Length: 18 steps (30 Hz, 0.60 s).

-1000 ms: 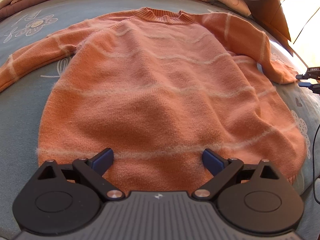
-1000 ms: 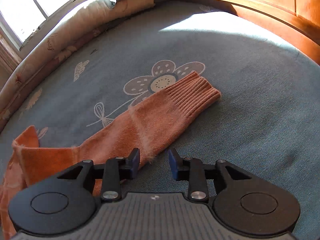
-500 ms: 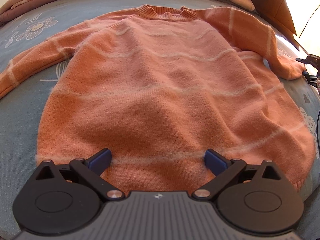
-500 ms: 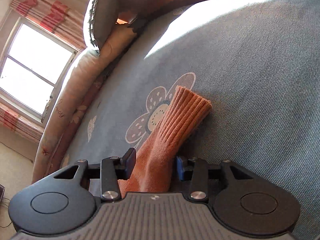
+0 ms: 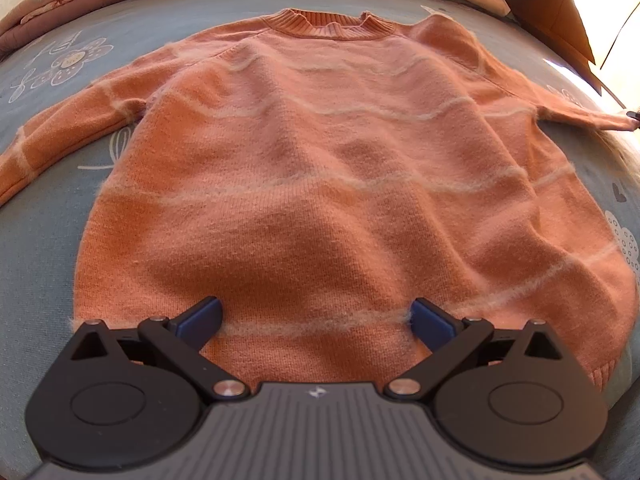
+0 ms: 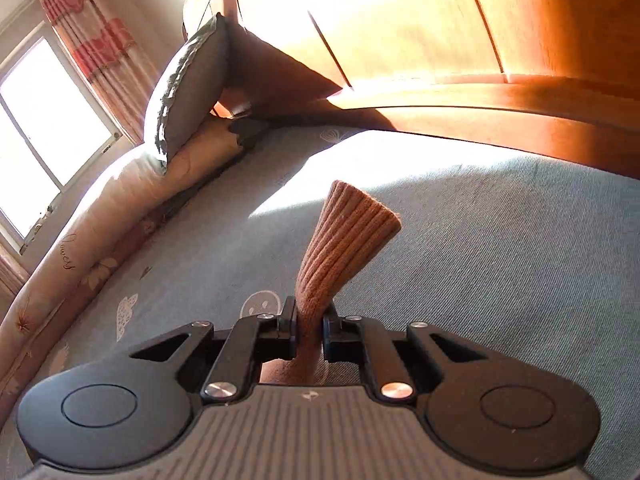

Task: Fold clothes
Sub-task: 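Grasp the other sleeve cuff with the right gripper and pull it outward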

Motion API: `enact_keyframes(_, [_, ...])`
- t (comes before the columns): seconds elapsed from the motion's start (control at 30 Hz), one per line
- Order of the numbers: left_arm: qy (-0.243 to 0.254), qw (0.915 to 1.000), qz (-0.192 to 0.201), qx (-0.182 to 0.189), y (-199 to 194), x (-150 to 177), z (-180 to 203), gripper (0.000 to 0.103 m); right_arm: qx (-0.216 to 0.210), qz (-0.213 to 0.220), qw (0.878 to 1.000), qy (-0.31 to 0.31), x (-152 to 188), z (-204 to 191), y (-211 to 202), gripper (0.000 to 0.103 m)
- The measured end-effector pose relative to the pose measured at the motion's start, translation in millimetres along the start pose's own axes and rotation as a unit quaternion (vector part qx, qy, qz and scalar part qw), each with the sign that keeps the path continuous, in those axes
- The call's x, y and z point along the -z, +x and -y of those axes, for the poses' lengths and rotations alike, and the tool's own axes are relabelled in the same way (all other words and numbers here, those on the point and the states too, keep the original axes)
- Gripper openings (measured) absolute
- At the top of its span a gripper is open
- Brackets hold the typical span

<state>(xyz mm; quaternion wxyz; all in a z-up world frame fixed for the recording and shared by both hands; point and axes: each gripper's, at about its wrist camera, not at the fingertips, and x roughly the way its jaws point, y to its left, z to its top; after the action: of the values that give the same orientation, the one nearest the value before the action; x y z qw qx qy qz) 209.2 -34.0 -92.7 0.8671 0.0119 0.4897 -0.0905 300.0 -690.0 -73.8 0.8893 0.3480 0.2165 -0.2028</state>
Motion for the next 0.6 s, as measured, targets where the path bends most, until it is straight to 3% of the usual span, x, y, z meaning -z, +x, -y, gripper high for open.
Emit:
enact_keyframes(0.13, [0.0, 1.0, 0.001, -0.002, 1, 0, 1, 0.1, 0.017, 0.018, 1.0, 0.006, -17, 14, -5, 0.013])
enact_keyframes(0.3, [0.001, 1.0, 0.001, -0.001, 1, 1, 2, 0.101, 0.091, -0.025, 0.995, -0.023, 10, 12, 14, 0.016])
enact_keyframes(0.37, [0.001, 1.0, 0.001, 0.002, 1, 0, 0, 0.101, 0.119, -0.032, 0.992, -0.008, 19, 19, 15, 0.023])
enact_keyframes(0.47, [0.002, 1.0, 0.003, 0.004, 1, 0, -1, 0.101, 0.107, -0.035, 0.993, 0.027, 23, 31, 8, 0.025])
enact_keyframes(0.6, [0.004, 1.0, 0.006, 0.006, 2, 1, -2, 0.102, 0.114, -0.044, 0.992, 0.024, 22, 28, -5, 0.033])
